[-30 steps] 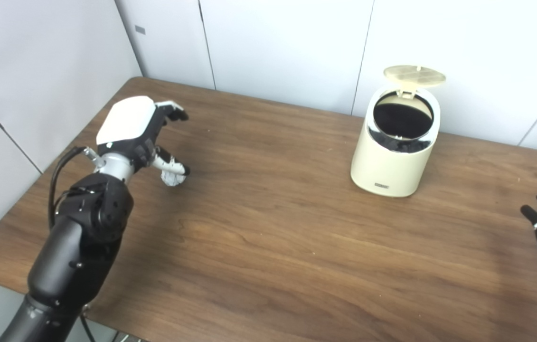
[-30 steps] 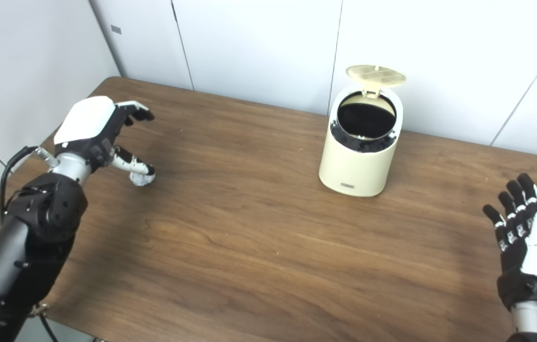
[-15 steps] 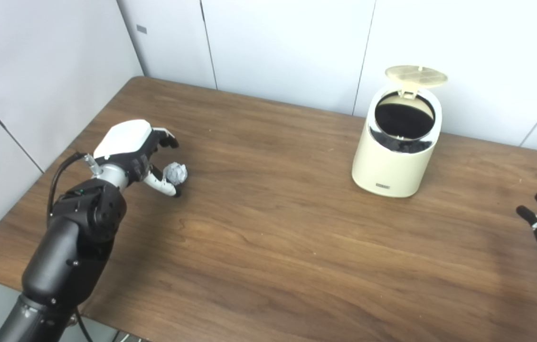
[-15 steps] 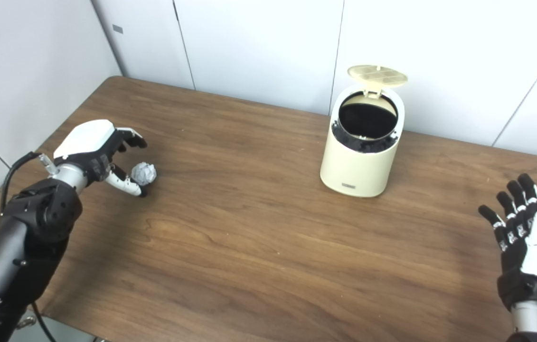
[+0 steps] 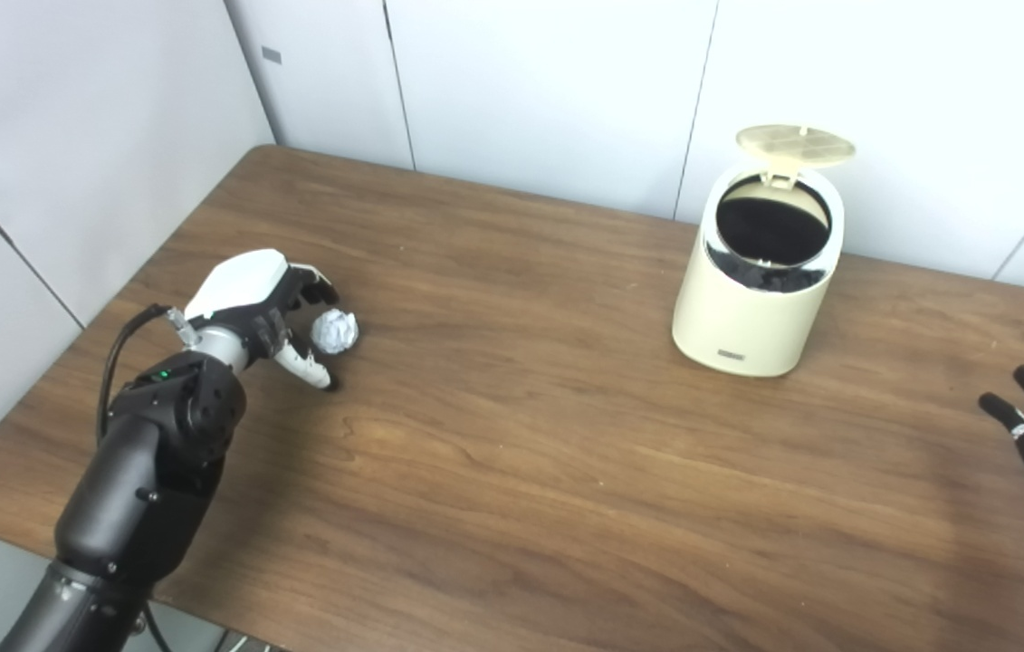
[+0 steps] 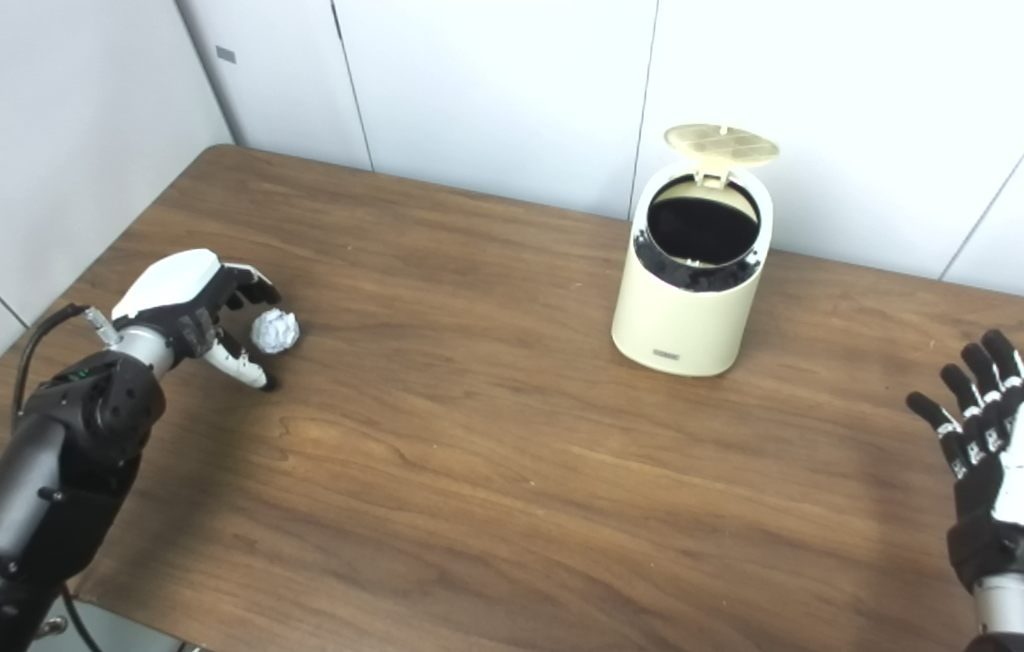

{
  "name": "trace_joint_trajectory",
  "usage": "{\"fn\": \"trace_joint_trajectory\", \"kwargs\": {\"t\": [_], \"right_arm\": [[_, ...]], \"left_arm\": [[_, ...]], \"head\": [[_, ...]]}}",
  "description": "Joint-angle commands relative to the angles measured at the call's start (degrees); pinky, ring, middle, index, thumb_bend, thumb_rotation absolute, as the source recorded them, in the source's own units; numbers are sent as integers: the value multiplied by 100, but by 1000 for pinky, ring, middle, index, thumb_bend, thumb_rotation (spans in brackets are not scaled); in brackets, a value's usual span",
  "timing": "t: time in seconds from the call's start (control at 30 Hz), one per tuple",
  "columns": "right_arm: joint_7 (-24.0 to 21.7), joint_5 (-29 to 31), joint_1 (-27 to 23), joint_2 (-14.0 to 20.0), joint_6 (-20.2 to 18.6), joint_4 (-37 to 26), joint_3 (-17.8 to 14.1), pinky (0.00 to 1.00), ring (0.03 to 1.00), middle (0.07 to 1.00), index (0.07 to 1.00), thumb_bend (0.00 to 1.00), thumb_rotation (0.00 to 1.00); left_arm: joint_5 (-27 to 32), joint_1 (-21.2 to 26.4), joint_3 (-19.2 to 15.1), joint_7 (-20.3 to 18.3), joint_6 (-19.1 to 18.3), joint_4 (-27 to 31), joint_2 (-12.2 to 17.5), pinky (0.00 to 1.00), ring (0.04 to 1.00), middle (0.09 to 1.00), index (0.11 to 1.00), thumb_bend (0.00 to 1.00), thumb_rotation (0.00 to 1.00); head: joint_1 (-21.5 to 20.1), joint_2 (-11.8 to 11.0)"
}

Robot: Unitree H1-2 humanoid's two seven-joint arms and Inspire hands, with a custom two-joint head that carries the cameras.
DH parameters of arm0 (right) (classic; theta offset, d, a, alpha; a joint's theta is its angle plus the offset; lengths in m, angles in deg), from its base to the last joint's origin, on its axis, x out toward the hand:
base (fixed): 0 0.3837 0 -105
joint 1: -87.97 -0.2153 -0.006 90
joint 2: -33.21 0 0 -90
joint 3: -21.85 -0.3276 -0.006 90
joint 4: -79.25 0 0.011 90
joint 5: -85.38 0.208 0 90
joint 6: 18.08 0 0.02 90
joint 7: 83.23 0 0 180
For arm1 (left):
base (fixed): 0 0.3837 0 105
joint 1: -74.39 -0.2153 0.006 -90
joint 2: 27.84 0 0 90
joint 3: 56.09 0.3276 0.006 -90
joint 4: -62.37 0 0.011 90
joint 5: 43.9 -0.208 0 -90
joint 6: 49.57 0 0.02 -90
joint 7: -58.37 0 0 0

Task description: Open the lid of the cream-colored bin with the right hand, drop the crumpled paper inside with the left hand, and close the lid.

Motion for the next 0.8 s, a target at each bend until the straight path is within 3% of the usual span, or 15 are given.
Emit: {"fn": "trace_joint_trajectory", "kwargs": {"t": [0.0,0.23,0.47,0.77], "right_arm": [[-32,29,-115,11,112,-209,-18,801,924,937,922,568,970],[-22,26,-114,2,100,-224,-14,796,919,934,924,562,975],[-55,37,-105,38,43,-268,1,804,917,937,931,559,989],[-115,101,-111,91,-43,-295,0,790,904,928,922,541,999]], "left_arm": [[2,277,-15,211,-14,38,81,659,765,782,719,897,0],[59,435,102,278,9,-34,97,671,763,772,719,888,0],[384,460,92,423,71,-6,114,588,673,722,723,881,0],[447,434,108,519,9,-2,215,577,655,707,698,881,0]], "head": [[3,1],[-5,9],[-24,21],[-14,39]]}}
